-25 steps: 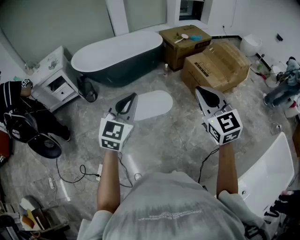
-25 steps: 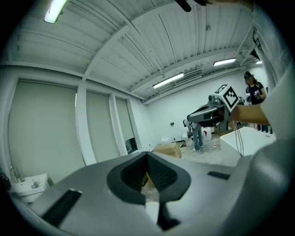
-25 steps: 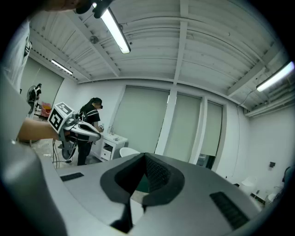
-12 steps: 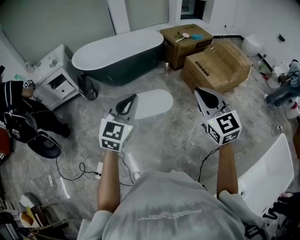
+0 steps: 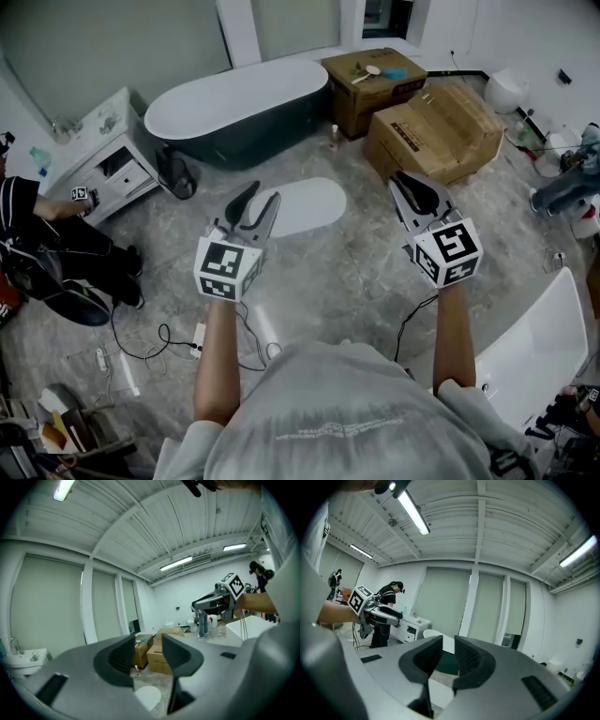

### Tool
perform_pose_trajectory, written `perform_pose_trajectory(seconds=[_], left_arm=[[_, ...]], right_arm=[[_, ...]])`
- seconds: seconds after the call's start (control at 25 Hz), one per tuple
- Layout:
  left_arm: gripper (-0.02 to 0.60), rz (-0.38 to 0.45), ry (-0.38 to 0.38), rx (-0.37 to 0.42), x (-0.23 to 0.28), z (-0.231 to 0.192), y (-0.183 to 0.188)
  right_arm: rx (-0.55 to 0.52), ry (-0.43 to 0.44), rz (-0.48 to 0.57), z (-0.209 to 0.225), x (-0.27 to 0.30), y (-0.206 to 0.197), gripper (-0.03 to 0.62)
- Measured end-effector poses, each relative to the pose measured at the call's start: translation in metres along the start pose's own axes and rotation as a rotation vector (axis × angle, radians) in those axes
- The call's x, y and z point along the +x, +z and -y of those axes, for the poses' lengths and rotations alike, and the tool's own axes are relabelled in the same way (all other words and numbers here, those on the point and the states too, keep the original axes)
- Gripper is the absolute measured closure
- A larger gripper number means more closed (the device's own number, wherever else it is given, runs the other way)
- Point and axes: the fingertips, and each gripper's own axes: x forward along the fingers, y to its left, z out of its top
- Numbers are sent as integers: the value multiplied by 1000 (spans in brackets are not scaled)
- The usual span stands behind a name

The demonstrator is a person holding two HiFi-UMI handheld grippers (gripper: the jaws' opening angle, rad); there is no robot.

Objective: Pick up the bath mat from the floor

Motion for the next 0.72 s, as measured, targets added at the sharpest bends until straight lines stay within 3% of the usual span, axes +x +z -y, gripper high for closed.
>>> perform_pose_trajectory(seconds=[0.04, 0.28, 0.52, 0.72], left_arm=[[388, 1, -4, -2, 1, 0, 1], [346, 9, 8, -8, 4, 0, 4], [347, -53, -9, 31, 22, 20, -6], [347, -64, 24, 16, 40, 32, -7]], right_arm=[[5, 11, -1, -1, 1, 0, 494], [23, 68, 12, -4, 3, -2, 372], [33, 78, 41, 12, -1, -11, 364], [3, 117, -9, 28, 0, -32, 364]])
